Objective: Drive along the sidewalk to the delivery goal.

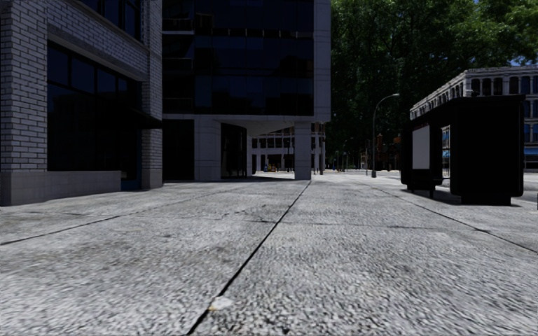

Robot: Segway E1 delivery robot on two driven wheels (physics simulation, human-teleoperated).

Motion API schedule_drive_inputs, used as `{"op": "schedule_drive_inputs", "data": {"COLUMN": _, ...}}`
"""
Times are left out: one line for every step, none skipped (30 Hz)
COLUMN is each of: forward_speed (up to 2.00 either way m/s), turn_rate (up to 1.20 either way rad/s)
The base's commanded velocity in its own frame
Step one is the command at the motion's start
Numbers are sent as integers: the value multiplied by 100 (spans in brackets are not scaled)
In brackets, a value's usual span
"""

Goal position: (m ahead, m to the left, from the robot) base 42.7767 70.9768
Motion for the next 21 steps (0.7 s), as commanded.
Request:
{"op": "schedule_drive_inputs", "data": {"forward_speed": 200, "turn_rate": 0}}
{"op": "schedule_drive_inputs", "data": {"forward_speed": 200, "turn_rate": 0}}
{"op": "schedule_drive_inputs", "data": {"forward_speed": 200, "turn_rate": 0}}
{"op": "schedule_drive_inputs", "data": {"forward_speed": 200, "turn_rate": 0}}
{"op": "schedule_drive_inputs", "data": {"forward_speed": 200, "turn_rate": 0}}
{"op": "schedule_drive_inputs", "data": {"forward_speed": 200, "turn_rate": 0}}
{"op": "schedule_drive_inputs", "data": {"forward_speed": 200, "turn_rate": 0}}
{"op": "schedule_drive_inputs", "data": {"forward_speed": 200, "turn_rate": 0}}
{"op": "schedule_drive_inputs", "data": {"forward_speed": 200, "turn_rate": 0}}
{"op": "schedule_drive_inputs", "data": {"forward_speed": 200, "turn_rate": 0}}
{"op": "schedule_drive_inputs", "data": {"forward_speed": 200, "turn_rate": 0}}
{"op": "schedule_drive_inputs", "data": {"forward_speed": 200, "turn_rate": 0}}
{"op": "schedule_drive_inputs", "data": {"forward_speed": 200, "turn_rate": 0}}
{"op": "schedule_drive_inputs", "data": {"forward_speed": 200, "turn_rate": 0}}
{"op": "schedule_drive_inputs", "data": {"forward_speed": 200, "turn_rate": 0}}
{"op": "schedule_drive_inputs", "data": {"forward_speed": 200, "turn_rate": 0}}
{"op": "schedule_drive_inputs", "data": {"forward_speed": 200, "turn_rate": 0}}
{"op": "schedule_drive_inputs", "data": {"forward_speed": 200, "turn_rate": 0}}
{"op": "schedule_drive_inputs", "data": {"forward_speed": 200, "turn_rate": 0}}
{"op": "schedule_drive_inputs", "data": {"forward_speed": 200, "turn_rate": 0}}
{"op": "schedule_drive_inputs", "data": {"forward_speed": 200, "turn_rate": 0}}
